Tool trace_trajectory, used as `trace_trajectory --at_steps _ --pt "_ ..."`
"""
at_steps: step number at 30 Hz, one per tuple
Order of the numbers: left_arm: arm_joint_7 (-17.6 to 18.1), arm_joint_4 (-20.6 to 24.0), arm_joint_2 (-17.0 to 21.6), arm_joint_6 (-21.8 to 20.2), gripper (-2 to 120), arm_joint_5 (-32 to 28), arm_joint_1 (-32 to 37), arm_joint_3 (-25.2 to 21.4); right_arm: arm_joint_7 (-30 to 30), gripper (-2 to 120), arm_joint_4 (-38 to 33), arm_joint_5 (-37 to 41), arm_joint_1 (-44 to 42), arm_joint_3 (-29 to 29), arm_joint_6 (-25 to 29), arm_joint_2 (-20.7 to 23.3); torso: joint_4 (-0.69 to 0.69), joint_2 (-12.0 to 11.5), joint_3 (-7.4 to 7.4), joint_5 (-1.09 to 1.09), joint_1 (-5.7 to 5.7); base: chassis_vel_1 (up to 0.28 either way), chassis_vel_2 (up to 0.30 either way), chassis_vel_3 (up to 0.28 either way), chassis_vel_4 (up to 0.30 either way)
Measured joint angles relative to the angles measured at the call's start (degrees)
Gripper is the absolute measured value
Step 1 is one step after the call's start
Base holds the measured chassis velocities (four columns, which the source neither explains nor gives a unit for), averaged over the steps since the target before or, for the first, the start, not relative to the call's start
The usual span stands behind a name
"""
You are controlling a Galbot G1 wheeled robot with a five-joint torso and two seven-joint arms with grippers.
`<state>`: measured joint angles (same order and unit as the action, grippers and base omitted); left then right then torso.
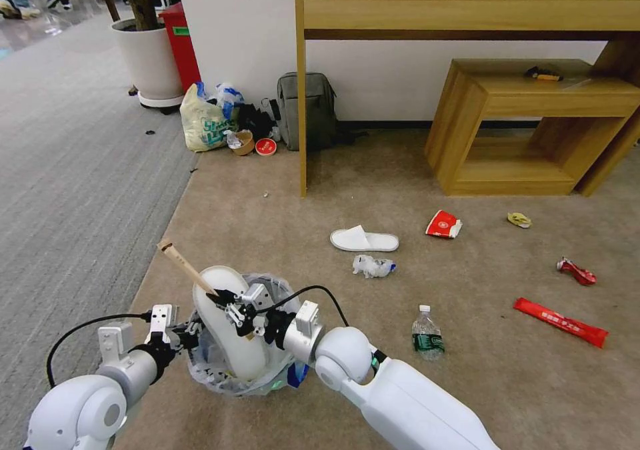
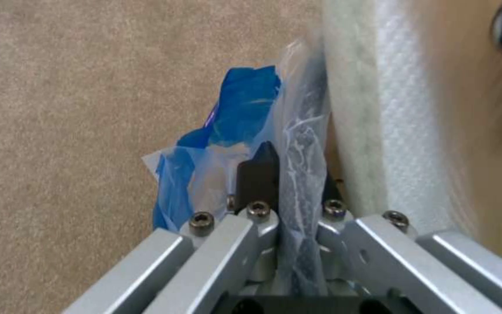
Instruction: Pick up the trash bin and place the garbage on the floor into it.
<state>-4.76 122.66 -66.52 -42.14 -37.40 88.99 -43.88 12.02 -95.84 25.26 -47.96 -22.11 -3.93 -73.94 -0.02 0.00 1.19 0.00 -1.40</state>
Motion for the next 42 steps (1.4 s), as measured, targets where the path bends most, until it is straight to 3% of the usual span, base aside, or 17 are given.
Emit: trace_trajectory --at_steps 3,5,19,24,34,42 --pt "0.0 -0.1 0.0 0.0 0 0.0 0.0 0.0 -0.3 35 0.0 -0.1 -0.2 0.0 0.0 0.1 0.0 0.0 0.0 0.0 0.0 0.0 0.0 0.0 0.0" --pt "-0.1 -0.2 0.0 0.0 0 0.0 0.0 -0.1 -0.6 46 -0.3 -0.2 -0.3 0.0 0.1 0.4 0.0 0.0 0.0 0.0 0.0 0.0 0.0 0.0 0.0" --pt "-0.9 -1.0 0.0 0.0 0 0.2 0.0 -0.9 -2.6 96 -5.3 1.7 -0.4 3.3 -1.3 2.5 0.01 0.0 0.0 0.0 0.0 0.0 0.0 0.0 0.0" --pt "-1.2 -1.3 -0.4 0.0 0 0.6 0.2 -1.3 -5.5 100 -8.0 2.3 -1.3 7.0 -4.2 4.8 0.0 0.0 0.0 0.01 0.0 0.0 0.0 0.0 0.0" --pt "-1.9 -1.0 -1.2 0.0 0 0.8 0.9 -2.2 -9.1 100 -8.6 2.7 -4.9 13.0 -4.9 7.5 0.0 0.0 0.0 0.01 0.0 0.0 0.0 0.0 0.0" --pt "-2.5 -0.7 -1.4 0.0 0 0.7 1.4 -2.9 -9.0 100 -10.0 0.2 -15.4 25.1 -4.1 6.5 -0.02 0.0 0.0 0.01 0.0 0.0 0.0 0.0 0.0"
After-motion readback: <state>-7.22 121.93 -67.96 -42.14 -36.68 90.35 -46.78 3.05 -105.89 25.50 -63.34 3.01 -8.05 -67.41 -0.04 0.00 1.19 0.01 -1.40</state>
